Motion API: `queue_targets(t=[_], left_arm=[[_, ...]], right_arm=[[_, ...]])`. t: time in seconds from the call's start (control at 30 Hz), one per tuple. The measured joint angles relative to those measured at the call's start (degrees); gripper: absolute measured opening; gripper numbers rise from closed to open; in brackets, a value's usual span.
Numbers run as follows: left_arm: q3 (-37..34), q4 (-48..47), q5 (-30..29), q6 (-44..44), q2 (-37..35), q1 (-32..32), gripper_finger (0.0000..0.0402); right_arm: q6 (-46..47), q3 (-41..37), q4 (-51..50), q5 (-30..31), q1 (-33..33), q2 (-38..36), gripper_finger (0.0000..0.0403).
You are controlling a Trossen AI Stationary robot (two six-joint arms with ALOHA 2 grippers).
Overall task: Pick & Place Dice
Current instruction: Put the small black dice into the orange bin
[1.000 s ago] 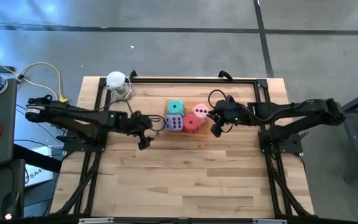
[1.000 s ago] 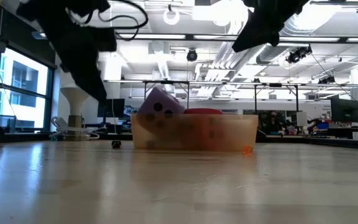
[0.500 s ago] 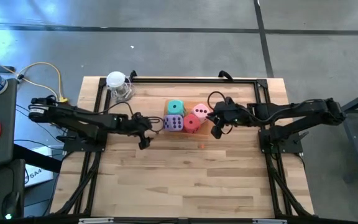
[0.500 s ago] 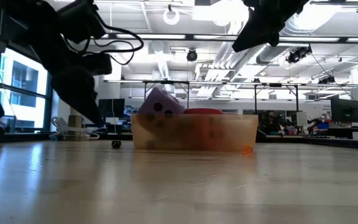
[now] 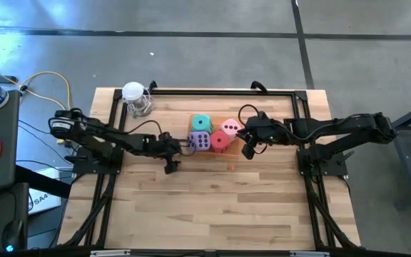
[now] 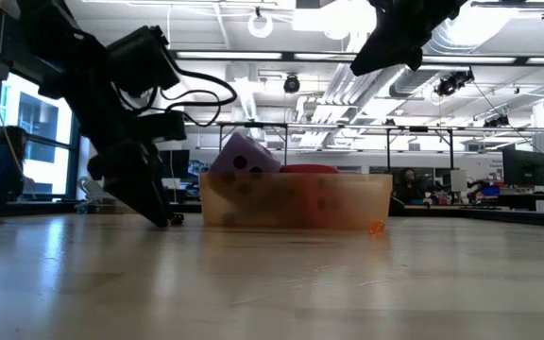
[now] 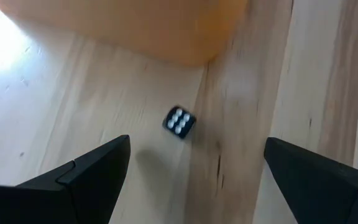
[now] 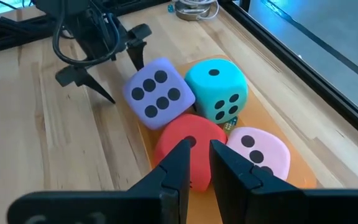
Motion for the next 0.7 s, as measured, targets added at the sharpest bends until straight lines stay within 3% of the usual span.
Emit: queue_targets(t=[0.3,0.7], left_arm=[[0.1,3.1,6.9,1.1,4.5,1.9,0.0352],[0.1,2.1,7.5,0.0,4.7,2.3,0.0217]], right_arm=[[0.0,0.0,0.0,0.0,0.0,0.0,0.0052],[-0.2,0.0,0.5,-0.1,0.0,0.0,0.0052]])
